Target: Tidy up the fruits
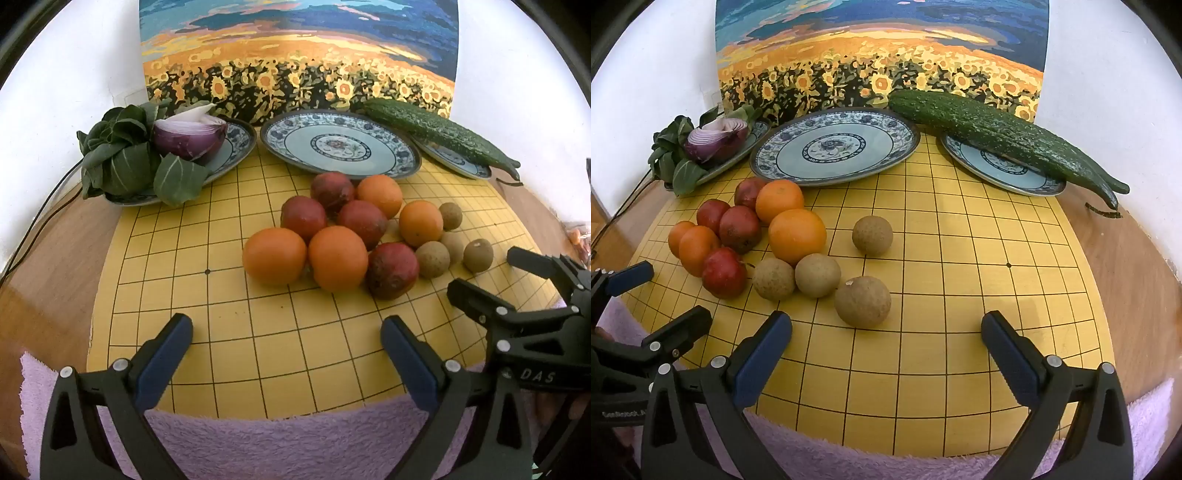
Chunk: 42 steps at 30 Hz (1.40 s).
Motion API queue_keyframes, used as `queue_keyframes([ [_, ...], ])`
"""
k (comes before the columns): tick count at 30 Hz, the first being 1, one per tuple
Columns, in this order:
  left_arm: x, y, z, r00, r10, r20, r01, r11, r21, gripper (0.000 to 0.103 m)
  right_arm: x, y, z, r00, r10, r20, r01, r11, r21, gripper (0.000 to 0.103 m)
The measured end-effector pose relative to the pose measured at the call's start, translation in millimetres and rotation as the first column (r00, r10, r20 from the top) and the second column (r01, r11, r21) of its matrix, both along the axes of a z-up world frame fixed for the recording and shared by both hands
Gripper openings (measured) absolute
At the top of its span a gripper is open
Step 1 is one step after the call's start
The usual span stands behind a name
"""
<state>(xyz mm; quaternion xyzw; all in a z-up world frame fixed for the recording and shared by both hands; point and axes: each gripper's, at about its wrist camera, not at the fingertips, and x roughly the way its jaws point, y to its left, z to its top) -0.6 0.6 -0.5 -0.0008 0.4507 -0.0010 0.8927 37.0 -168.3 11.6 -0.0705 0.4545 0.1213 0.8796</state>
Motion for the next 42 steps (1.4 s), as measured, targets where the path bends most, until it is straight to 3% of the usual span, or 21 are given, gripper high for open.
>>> queue_keyframes([
  [42, -2.6, -1.4, 2.2, 1.0, -0.024, -0.001, 0.024, 1.0, -0.004, 0.103, -1.4, 2.4, -1.1, 1.0, -0.005, -0.001, 0.005, 1.0, 0.0, 0.103],
])
